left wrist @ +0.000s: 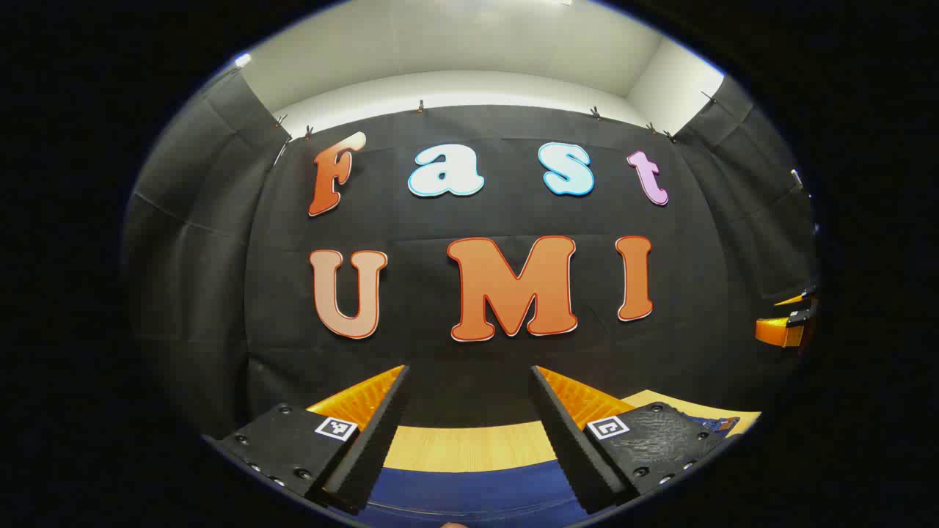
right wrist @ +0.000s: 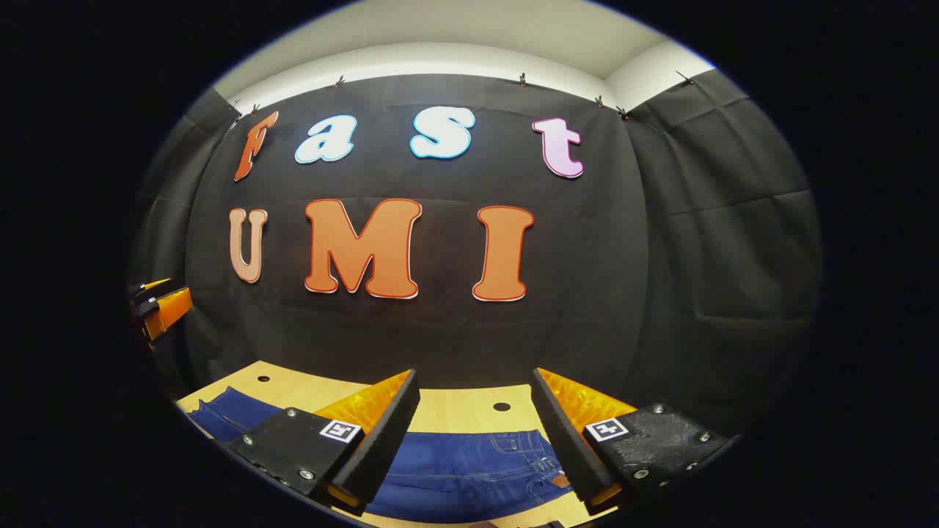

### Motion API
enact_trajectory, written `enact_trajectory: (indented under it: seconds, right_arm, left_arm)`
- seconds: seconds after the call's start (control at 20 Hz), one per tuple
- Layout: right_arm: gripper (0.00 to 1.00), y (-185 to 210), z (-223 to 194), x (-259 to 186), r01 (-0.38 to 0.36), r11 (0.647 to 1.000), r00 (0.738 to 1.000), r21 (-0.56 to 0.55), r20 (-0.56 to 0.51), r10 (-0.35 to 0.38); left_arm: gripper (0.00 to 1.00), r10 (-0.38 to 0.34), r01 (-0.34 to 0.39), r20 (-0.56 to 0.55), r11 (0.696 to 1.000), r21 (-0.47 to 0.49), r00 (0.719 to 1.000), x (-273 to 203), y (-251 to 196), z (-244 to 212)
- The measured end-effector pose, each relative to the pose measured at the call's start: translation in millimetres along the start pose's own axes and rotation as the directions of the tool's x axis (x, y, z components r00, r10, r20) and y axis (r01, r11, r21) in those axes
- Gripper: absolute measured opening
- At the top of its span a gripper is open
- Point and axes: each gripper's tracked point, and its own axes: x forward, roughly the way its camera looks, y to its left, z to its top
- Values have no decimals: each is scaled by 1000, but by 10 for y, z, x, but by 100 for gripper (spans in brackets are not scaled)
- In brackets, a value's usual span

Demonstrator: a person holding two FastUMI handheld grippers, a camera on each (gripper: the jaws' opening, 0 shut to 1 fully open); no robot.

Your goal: Grasp the waist and the cuffs of the jeans and fold them to make the two legs overlap; first hold the waist and fold one-third of the jeans toward the cuffs, then hold the cuffs and fold the remaining one-third in the same direction to finish folding.

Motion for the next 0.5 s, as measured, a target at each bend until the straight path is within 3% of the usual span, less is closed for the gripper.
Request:
enact_trajectory:
  seconds: [0.5]
  right_arm:
    - [96, -472, -217, -1, 36, 999, 999, 35, -33, -35]
  left_arm:
    - [98, 50, -49, -17, 998, 33, 999, -24, -56, 9]
